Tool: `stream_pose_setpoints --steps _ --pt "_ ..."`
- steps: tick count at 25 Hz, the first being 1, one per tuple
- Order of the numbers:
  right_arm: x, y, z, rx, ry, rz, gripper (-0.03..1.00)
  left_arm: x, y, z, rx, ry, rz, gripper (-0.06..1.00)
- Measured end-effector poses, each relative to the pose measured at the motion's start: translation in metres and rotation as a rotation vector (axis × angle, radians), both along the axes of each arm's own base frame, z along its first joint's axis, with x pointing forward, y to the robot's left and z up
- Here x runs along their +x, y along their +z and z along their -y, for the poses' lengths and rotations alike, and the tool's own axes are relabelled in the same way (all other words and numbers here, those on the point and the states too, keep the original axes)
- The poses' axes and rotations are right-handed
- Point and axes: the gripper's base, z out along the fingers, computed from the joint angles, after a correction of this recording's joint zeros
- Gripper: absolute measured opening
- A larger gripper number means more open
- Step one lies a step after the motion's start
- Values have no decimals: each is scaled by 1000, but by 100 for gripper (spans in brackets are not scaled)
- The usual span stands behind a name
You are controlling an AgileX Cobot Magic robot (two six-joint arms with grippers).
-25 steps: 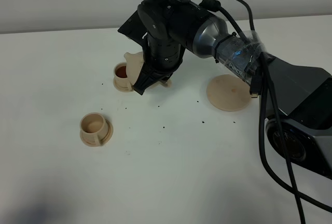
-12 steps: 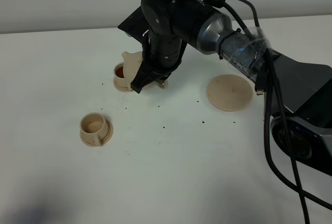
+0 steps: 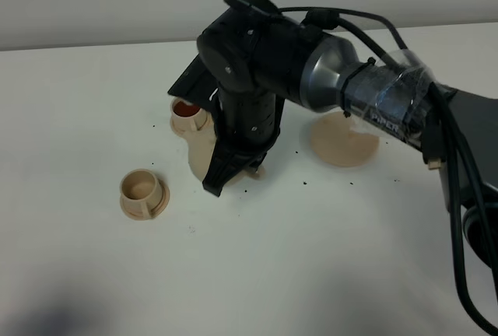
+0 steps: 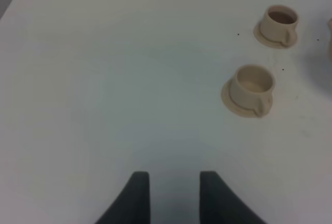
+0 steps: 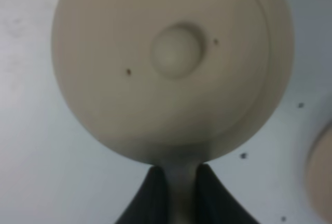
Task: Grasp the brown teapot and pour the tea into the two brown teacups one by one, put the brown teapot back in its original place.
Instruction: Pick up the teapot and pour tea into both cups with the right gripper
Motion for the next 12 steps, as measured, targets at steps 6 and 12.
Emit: stream_pose_setpoints --steps 6,12 --pt "-37 -6 -25 -34 131 32 13 0 0 0 0 0 0 28" --pt "-41 -15 -35 -58 194 113 13 0 0 0 0 0 0 28"
